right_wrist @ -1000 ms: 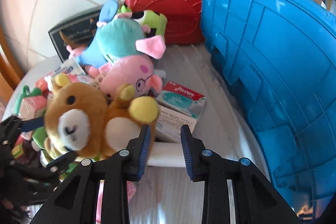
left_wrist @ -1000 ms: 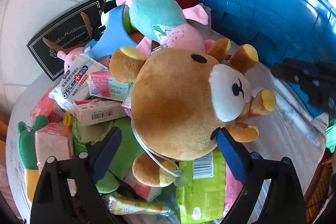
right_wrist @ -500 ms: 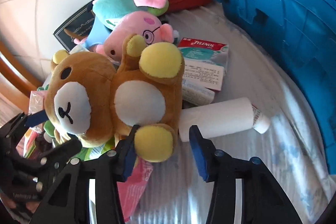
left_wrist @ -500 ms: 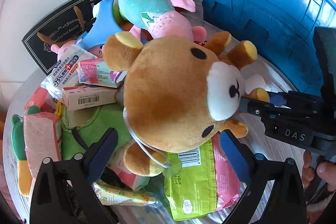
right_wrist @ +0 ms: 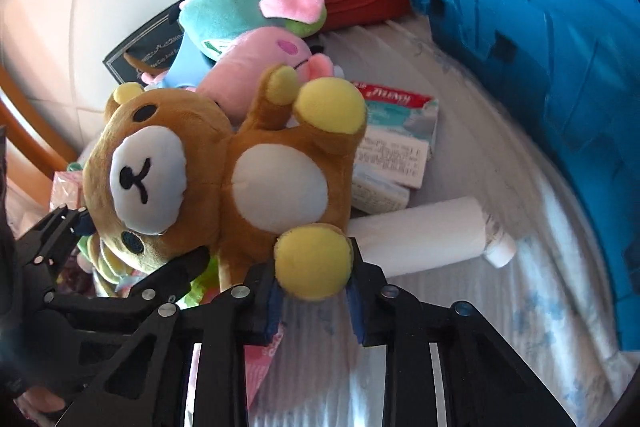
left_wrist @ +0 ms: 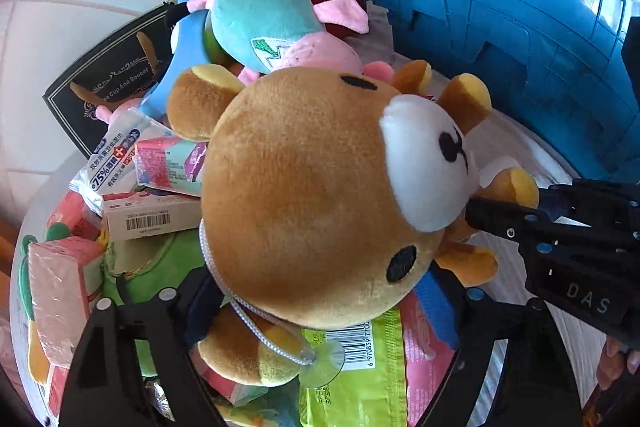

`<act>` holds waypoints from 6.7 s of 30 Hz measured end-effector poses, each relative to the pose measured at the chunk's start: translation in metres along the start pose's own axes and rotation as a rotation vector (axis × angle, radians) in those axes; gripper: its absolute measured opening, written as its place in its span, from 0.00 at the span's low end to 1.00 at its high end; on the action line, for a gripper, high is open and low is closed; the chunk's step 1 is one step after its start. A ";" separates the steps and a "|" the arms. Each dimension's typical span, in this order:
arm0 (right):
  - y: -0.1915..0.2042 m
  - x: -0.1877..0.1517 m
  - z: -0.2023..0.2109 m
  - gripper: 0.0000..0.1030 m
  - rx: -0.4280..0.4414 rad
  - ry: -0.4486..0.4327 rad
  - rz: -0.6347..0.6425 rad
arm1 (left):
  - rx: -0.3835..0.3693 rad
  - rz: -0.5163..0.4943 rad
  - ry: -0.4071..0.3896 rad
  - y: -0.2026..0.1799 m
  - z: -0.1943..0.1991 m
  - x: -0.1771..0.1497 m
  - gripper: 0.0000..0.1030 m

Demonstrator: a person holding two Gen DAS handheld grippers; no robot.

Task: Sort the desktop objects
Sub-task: 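Grasp the brown teddy bear's head with the left tool while the right tool grasps its foot, then lift and carry the teddy bear over the blue crate with both tools, then open both tools to drop the teddy bear into the crate, then move both tools back to the pile on the bed, then grasp the white roll with the right tool while the left tool grasps the pink wipes pack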

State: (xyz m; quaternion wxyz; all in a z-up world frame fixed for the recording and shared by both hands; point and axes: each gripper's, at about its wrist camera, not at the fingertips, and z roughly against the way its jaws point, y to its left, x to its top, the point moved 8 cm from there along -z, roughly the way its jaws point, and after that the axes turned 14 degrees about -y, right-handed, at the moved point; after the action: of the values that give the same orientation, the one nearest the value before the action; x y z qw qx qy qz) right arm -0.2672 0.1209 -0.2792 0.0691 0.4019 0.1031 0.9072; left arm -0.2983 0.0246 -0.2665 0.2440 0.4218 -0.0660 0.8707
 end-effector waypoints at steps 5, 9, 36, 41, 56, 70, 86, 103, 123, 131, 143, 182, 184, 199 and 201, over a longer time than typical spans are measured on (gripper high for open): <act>0.016 0.008 0.014 0.25 -0.021 -0.030 0.089 | -0.001 0.049 -0.044 0.010 0.020 0.006 0.79; 0.032 0.021 0.035 0.25 -0.018 -0.075 0.142 | 0.011 0.074 -0.103 0.019 0.047 0.016 0.79; -0.047 0.178 0.241 0.25 -0.093 -0.442 0.337 | -0.017 0.180 -0.502 -0.126 0.166 0.212 0.79; -0.137 0.216 0.279 0.25 -0.172 -0.456 0.326 | -0.086 0.177 -0.467 -0.220 0.146 0.260 0.79; -0.302 0.208 0.290 0.25 -0.216 -0.290 0.199 | -0.163 0.114 -0.132 -0.347 0.078 0.274 0.79; -0.310 0.219 0.291 0.79 -0.296 -0.327 0.202 | -0.123 0.099 -0.076 -0.343 0.076 0.266 0.84; -0.244 0.219 0.307 1.00 -0.282 -0.394 0.254 | -0.020 0.126 -0.188 -0.271 0.132 0.242 0.85; -0.014 0.145 0.258 1.00 0.119 -0.386 0.453 | 0.324 0.242 -0.084 -0.056 0.188 0.071 0.85; -0.017 0.005 0.095 1.00 0.077 0.074 0.429 | 0.282 0.414 0.230 -0.025 0.103 -0.085 0.85; -0.051 -0.023 0.051 1.00 0.041 0.197 0.414 | 0.260 0.402 0.303 -0.026 0.054 -0.100 0.85; -0.079 -0.024 0.008 1.00 0.023 0.243 0.395 | 0.307 0.330 0.333 -0.017 -0.005 -0.097 1.00; -0.068 -0.101 0.021 1.00 0.068 0.208 0.322 | 0.216 0.269 0.401 0.007 0.004 -0.109 0.97; -0.065 -0.105 0.021 1.00 0.045 0.190 0.369 | 0.240 0.191 0.404 0.004 -0.004 -0.117 1.00; -0.043 -0.040 0.046 0.93 0.051 0.096 0.508 | 0.306 0.190 0.375 0.020 0.000 -0.113 0.86; -0.037 -0.032 0.035 0.88 0.047 0.105 0.554 | 0.332 0.272 0.391 0.026 0.009 -0.111 0.73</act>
State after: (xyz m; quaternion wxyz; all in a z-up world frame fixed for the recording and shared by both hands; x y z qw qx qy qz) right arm -0.2182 0.1548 -0.2886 -0.1962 0.3688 0.0137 0.9084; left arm -0.2461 -0.0417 -0.3442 0.0608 0.2674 0.0696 0.9592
